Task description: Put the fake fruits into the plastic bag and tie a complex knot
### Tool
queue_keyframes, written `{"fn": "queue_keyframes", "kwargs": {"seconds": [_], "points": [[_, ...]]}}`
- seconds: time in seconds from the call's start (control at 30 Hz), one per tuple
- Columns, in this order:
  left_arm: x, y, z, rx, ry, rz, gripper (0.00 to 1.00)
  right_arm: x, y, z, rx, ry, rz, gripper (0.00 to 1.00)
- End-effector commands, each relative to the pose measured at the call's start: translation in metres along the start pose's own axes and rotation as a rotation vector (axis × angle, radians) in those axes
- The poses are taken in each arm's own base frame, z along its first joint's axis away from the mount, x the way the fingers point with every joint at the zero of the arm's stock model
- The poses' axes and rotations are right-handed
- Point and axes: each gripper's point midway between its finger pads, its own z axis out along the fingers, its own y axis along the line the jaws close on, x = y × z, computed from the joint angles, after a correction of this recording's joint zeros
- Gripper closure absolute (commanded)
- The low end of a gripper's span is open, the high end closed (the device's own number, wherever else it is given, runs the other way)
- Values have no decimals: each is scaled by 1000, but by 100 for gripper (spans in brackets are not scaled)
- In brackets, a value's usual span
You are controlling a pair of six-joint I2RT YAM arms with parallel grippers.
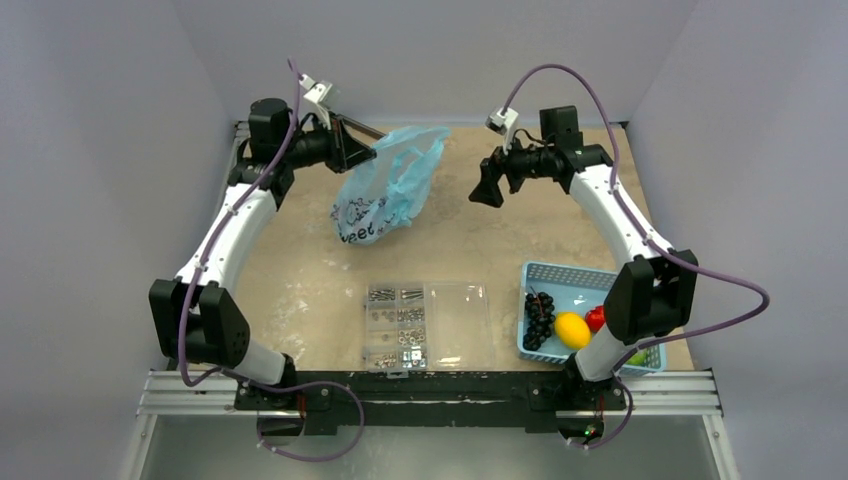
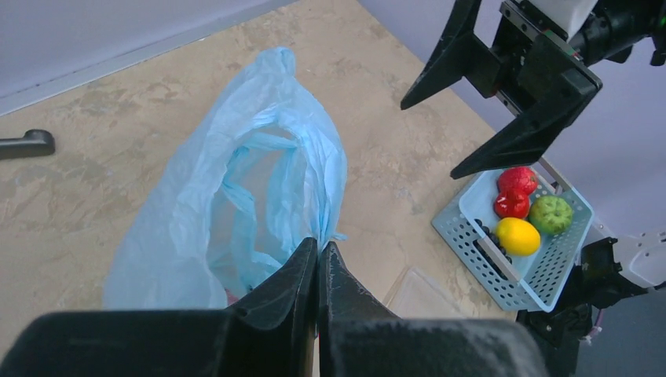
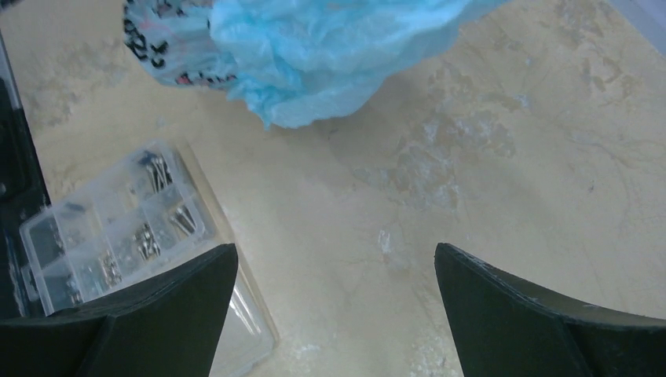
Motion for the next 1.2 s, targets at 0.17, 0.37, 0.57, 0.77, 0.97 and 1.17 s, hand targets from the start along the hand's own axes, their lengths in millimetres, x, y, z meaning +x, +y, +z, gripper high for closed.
{"fn": "queue_keyframes", "kwargs": {"seconds": [0.17, 0.37, 0.57, 0.77, 0.97, 1.17], "points": [[22, -60, 17, 74, 73, 124, 100, -85, 38, 16, -185, -272, 323, 1], [108, -70, 39, 93, 175, 85, 100, -31, 50, 48, -316, -141, 641, 1], [125, -100, 65, 173, 173, 116, 100, 13, 47, 82, -273, -44, 743, 2], [136, -105, 74, 142, 225, 178, 100, 27, 59, 89, -371, 36, 808, 12], [131, -114, 74, 154, 238, 182, 79, 11, 67, 79, -443, 4, 731, 100], [93, -106, 22, 100, 184, 101, 14, 28, 50, 66, -300, 70, 489, 100]]}}
